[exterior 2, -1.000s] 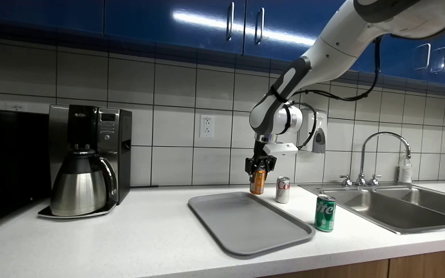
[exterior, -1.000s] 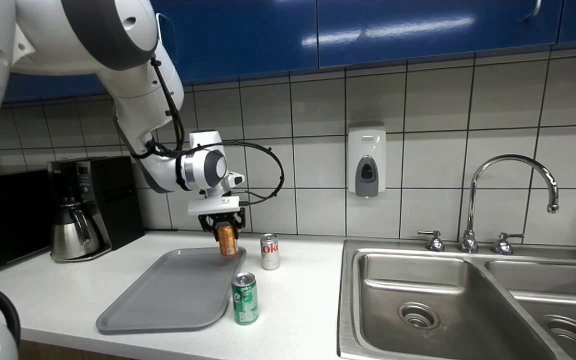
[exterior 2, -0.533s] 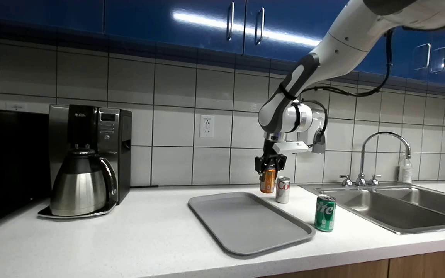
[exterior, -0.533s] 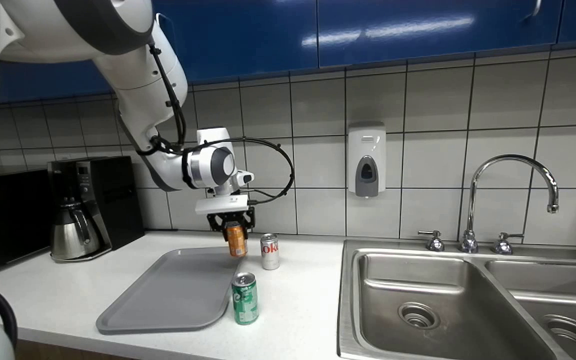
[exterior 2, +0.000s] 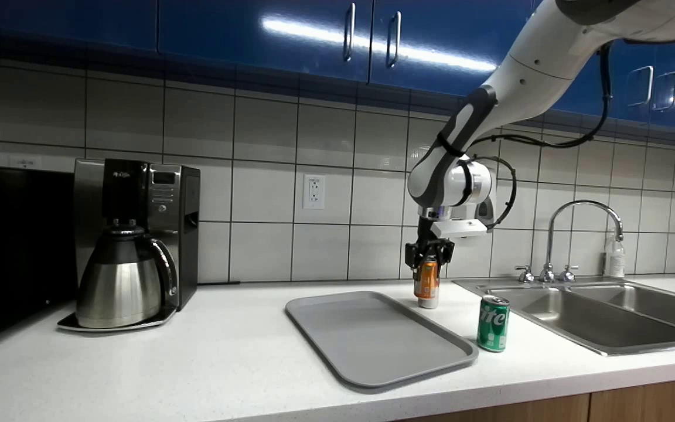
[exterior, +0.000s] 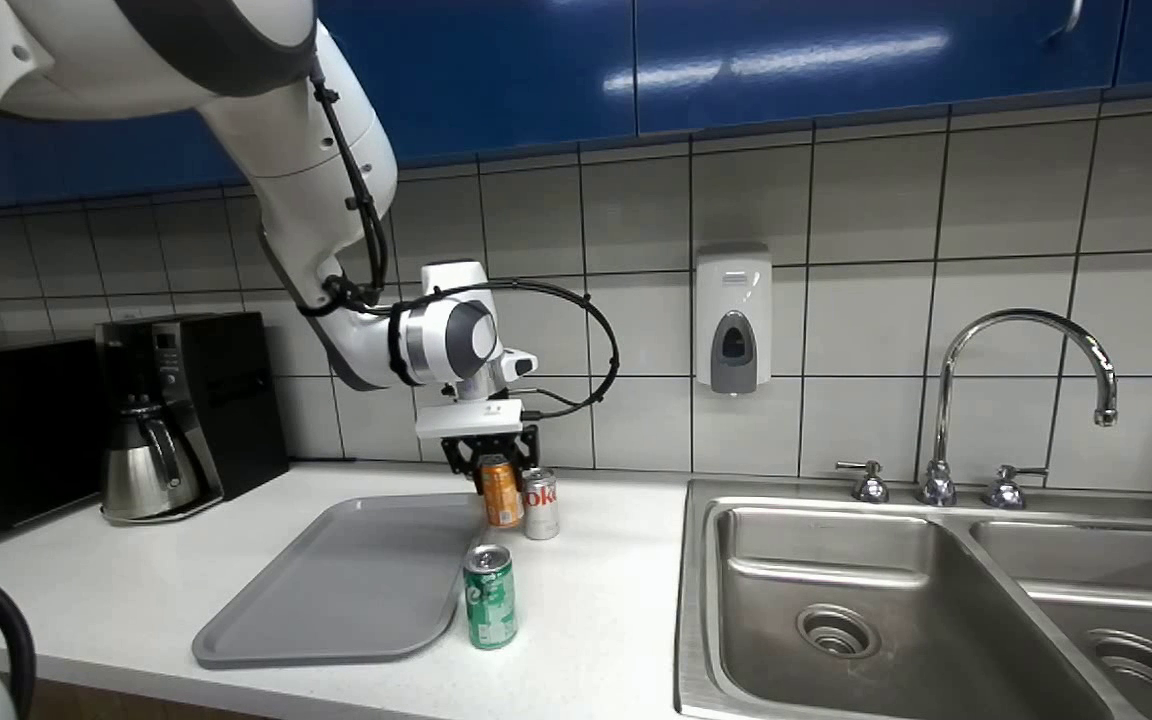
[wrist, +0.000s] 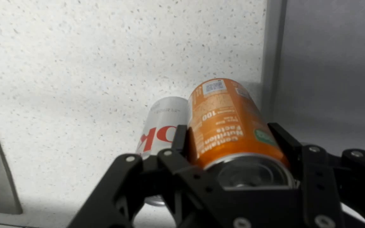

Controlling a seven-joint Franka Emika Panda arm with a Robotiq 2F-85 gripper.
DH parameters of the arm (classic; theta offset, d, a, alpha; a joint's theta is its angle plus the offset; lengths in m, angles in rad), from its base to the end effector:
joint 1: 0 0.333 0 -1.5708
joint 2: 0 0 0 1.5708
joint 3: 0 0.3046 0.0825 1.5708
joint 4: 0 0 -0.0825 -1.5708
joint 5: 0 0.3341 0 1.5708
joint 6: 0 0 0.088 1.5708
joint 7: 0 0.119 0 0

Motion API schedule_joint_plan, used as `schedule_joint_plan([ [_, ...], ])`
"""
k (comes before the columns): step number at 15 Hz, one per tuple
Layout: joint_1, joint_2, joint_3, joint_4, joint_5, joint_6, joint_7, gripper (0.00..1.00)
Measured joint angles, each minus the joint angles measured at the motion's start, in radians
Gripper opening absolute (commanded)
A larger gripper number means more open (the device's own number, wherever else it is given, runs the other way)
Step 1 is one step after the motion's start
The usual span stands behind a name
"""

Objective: Remove the cans from the tray and put them on the counter

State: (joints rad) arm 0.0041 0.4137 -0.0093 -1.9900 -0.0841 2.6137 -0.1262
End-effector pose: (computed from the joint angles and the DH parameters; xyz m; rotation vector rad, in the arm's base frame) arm 0.5946 -0.0014 0.2890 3.0445 0.2907 0.3159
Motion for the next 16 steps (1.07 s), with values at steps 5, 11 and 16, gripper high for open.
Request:
schedule_joint_plan([
  [5,-0.010,-0.009,-0.017,-0.028,0.001,0.001,0.012,0.40],
  [11,-0.022,-0.014,-0.021,-0.059,0.016,0.002,0.023,0.40],
  [16,-0.031,-0.015,-0.021,-0.084,0.036,0.004,0.023,0.40],
])
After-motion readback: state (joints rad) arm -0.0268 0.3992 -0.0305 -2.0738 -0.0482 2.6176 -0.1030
